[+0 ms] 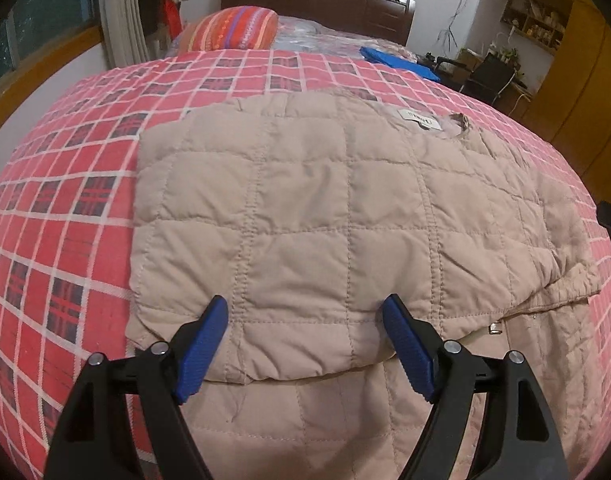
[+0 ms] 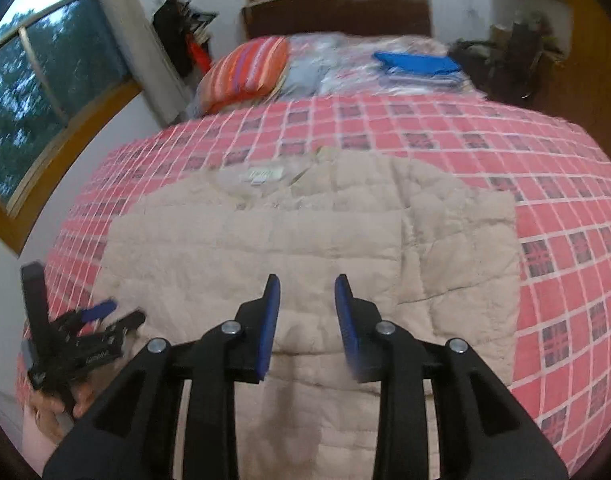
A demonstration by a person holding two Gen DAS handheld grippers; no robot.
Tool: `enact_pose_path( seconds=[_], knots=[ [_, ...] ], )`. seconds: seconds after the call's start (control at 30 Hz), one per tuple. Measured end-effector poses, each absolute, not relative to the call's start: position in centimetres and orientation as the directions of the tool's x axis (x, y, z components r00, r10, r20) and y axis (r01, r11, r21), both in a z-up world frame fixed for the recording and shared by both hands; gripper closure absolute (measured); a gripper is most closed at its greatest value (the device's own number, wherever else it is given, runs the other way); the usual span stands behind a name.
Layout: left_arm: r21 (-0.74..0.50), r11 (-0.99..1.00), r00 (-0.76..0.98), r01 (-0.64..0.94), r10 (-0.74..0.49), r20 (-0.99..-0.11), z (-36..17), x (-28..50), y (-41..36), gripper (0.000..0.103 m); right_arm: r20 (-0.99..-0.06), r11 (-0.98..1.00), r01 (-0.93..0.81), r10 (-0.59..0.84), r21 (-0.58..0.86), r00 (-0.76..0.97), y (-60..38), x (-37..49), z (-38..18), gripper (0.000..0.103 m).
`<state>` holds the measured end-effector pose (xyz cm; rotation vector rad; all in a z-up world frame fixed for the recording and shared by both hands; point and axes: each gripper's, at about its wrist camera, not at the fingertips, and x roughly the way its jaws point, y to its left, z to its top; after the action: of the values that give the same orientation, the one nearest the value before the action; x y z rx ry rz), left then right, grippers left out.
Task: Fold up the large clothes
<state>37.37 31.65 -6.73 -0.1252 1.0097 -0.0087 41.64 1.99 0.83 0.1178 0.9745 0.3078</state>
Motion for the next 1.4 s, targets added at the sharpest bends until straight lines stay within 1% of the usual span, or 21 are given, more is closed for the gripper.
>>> enact_pose_path(
  seconds=[0.1,0.17,0.23,0.3,0.43,0.53,0.7,0.77,0.8,0.83,0.87,0.9,1.0,1.13,1.23,1.3,1.4],
  knots=[
    [-0.113,0.992,0.531,-0.052,-0.068,-0.845,-6.4,37.5,31.7,0.023,-0.756,0.939,-0.216,0.343,0.266,0.557,2.1,41.0,2.1,0.074],
    [-0.132,0.989,0.532,-0.063,-0.078,-0.843,-6.3,37.6,32.0,0.023,-0.778,0.933,-0.248,0.356,0.262,0.518,3.2,41.1,1.7,0.071],
    [-0.16,0.984,0.546,-0.082,-0.09,-0.833,-5.9,37.4,32.2,0.023,-0.807,0.929,-0.275,0.355,0.247,0.472,4.6,41.4,0.3,0.071],
    [-0.174,0.982,0.554,-0.076,-0.104,-0.826,-5.8,37.1,32.0,0.023,-0.843,0.935,-0.283,0.323,0.214,0.43,6.0,41.7,-1.9,0.071],
    [-0.138,0.988,0.543,-0.063,-0.082,-0.836,-6.7,37.2,31.4,0.022,-0.886,0.946,-0.254,0.285,0.199,0.365,6.9,42.5,-6.4,0.073],
    [-0.139,0.989,0.534,-0.053,-0.09,-0.841,-7.5,37.4,31.4,0.021,-0.876,0.942,-0.244,0.309,0.229,0.371,6.8,42.5,-8.3,0.073],
    [-0.114,0.991,0.537,-0.064,-0.062,-0.841,-7.8,37.4,30.9,0.019,-0.876,0.946,-0.246,0.295,0.212,0.381,7.0,42.4,-8.2,0.073],
    [-0.103,0.992,0.538,-0.066,-0.052,-0.842,-7.4,37.2,30.8,0.019,-0.865,0.938,-0.237,0.33,0.254,0.377,6.4,42.3,-7.5,0.072],
    [-0.099,0.993,0.536,-0.062,-0.05,-0.843,-7.0,36.7,30.8,0.019,-0.844,0.924,-0.24,0.372,0.298,0.386,5.6,41.8,-6.6,0.07],
    [-0.102,0.993,0.539,-0.054,-0.057,-0.84,-6.4,36.0,30.8,0.019,-0.827,0.913,-0.25,0.4,0.322,0.395,5.0,41.2,-5.9,0.066],
    [-0.106,0.993,0.544,-0.047,-0.064,-0.837,-5.9,35.5,30.8,0.019,-0.812,0.904,-0.269,0.418,0.331,0.406,4.5,40.4,-5.0,0.058],
    [-0.098,0.994,0.55,-0.038,-0.061,-0.833,-5.2,34.5,31.0,0.019,-0.81,0.906,-0.283,0.413,0.316,0.417,4.0,39.4,-4.2,0.055],
    [-0.088,0.995,0.568,-0.055,-0.042,-0.822,-4.1,32.3,31.7,0.018,-0.815,0.913,-0.303,0.388,0.274,0.431,2.4,36.9,-2.8,0.054],
    [-0.091,0.993,0.563,-0.078,-0.032,-0.826,-3.7,29.1,33.1,0.018,-0.821,0.918,-0.308,0.371,0.252,0.433,0.4,33.8,-2.6,0.053],
    [-0.063,0.994,0.555,-0.089,-0.003,-0.832,-3.6,26.6,33.7,0.017,-0.837,0.928,-0.307,0.334,0.211,0.434,-1.3,31.0,-3.0,0.049],
    [-0.034,0.995,0.542,-0.096,0.023,-0.84,-3.7,24.5,34.3,0.016,-0.838,0.929,-0.312,0.328,0.201,0.436,-2.4,29.0,-3.1,0.048],
    [-0.007,0.994,0.532,-0.109,0.052,-0.845,-4.0,20.9,35.7,0.016,-0.836,0.935,-0.302,0.314,0.188,0.45,-4.7,25.5,-3.0,0.04]
  ],
)
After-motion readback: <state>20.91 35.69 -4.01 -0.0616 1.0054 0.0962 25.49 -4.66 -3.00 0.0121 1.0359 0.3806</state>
